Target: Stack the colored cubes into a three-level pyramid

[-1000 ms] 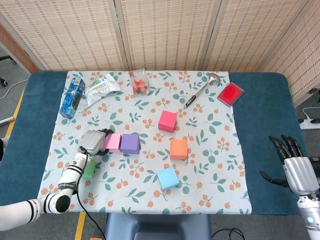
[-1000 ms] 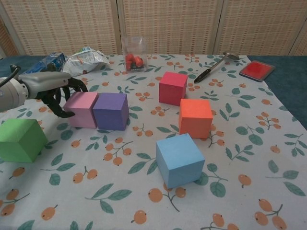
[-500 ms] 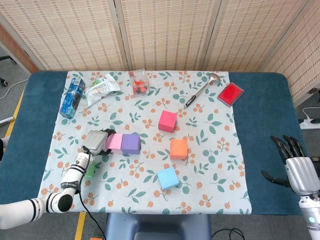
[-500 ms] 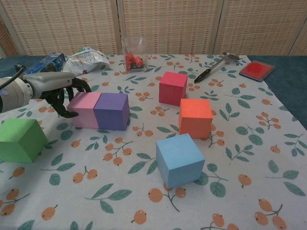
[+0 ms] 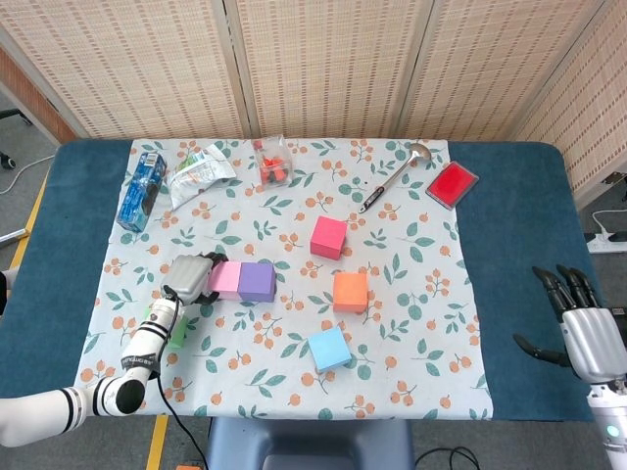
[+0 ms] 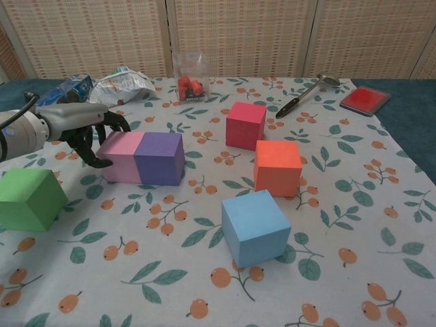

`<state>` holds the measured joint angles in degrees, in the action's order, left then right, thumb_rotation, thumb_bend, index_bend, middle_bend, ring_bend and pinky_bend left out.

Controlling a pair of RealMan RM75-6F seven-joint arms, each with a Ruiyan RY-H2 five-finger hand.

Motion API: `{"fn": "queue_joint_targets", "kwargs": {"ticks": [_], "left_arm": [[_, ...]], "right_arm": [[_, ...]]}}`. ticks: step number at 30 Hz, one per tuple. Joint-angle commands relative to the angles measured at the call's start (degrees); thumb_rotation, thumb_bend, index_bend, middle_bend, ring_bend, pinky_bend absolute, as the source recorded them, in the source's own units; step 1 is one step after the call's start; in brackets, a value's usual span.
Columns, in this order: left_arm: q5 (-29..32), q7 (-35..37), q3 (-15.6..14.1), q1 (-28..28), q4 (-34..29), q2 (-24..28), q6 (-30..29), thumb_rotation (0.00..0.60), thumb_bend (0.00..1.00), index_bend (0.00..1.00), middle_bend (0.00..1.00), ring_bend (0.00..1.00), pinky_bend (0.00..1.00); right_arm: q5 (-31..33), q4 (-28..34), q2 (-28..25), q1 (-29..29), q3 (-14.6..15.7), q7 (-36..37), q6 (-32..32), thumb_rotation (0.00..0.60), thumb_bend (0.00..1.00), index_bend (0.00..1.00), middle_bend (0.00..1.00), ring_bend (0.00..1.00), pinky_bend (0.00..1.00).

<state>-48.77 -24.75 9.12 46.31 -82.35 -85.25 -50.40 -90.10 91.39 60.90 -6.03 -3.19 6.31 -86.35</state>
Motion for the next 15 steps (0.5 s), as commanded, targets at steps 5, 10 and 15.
{"fn": "queue_joint_targets", "kwargs": {"ticks": [5,10,15], "left_arm": [[-0.2,-0.1,-0.3,-0.2,-0.7,0.3,-0.7,0.6,0.35,0.3,0.36,0.36,0.42],[0.2,-0.3,-0.5,0.0,-1.0,0.5,-0.8,0.6,0.35,0.3,0.36,0.36,0.42],[0.4,-0.4,-0.6,0.1,-0.8,0.3,-0.8,0.6,0.35,0.29,0.36,0.36,0.42]], "right_arm": [[0.0,-0.1,0.0,0.0,0.0,0.1,0.0,0.492,0.05,0.0,0.13,0.04,0.05],[0.1,-0.2,0.1,0.0,0.0,0.2,0.1,0.493,0.05,0.0,0.13,0.04,0.05],[0.1,-0.4,0.1,0.0,0.0,0.3,0.1,0.492,0.05,0.0,0.13,0.03,0.05]]}}
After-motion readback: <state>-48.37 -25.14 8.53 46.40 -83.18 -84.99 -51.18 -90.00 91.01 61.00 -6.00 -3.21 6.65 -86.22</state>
